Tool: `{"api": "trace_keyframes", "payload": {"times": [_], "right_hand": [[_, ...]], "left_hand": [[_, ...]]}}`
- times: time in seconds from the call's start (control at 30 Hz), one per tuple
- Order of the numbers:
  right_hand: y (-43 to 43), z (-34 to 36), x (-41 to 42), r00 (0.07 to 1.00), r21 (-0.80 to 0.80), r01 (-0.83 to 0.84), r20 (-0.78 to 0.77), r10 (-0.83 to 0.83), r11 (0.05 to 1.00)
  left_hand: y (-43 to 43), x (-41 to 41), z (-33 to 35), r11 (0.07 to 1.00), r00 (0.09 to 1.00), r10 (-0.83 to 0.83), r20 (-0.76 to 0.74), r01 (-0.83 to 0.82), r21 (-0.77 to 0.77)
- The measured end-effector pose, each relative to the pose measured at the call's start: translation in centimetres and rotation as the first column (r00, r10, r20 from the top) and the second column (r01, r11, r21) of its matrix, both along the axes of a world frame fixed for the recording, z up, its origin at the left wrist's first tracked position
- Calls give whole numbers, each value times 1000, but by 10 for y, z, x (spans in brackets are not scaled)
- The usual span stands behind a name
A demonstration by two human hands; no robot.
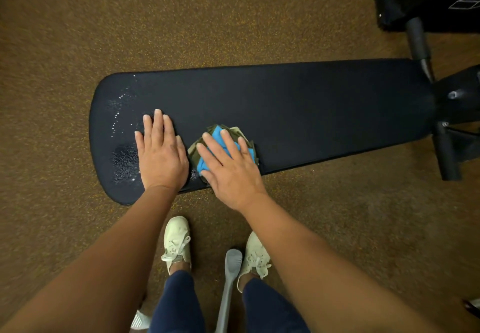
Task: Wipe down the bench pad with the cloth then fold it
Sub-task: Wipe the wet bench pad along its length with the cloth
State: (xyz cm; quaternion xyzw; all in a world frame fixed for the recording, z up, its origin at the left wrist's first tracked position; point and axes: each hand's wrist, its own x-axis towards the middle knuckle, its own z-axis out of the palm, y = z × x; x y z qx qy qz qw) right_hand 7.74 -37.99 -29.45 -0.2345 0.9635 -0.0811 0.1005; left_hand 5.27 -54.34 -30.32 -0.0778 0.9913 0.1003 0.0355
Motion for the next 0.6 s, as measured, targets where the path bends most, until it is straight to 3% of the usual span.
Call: {"api": "trace_keyframes", "payload": {"times": [0.17, 0.37, 0.43, 0.53, 0.6], "right_hand": [[-21, 4, 30, 902, 21, 426, 70, -427, 904], [-19, 3, 27, 971, 5, 234, 54, -234, 972], [-6, 1, 25, 962, 29, 271, 29, -271, 962], [-18, 2, 32, 829, 36, 556, 45, -558, 830], [-43, 7, 36, 745, 38, 662, 71, -663, 748]], "left_hand": [[1, 1, 1, 1000, 1000, 7, 1, -7, 26], [-3, 3, 2, 997, 999, -36, 4, 36, 67], [-7, 5, 2, 995, 997, -75, 14, 74, 68], [-14, 8, 4, 991, 991, -127, 43, 125, 55], [-19, 8, 4, 987, 986, -160, 54, 159, 37]]}}
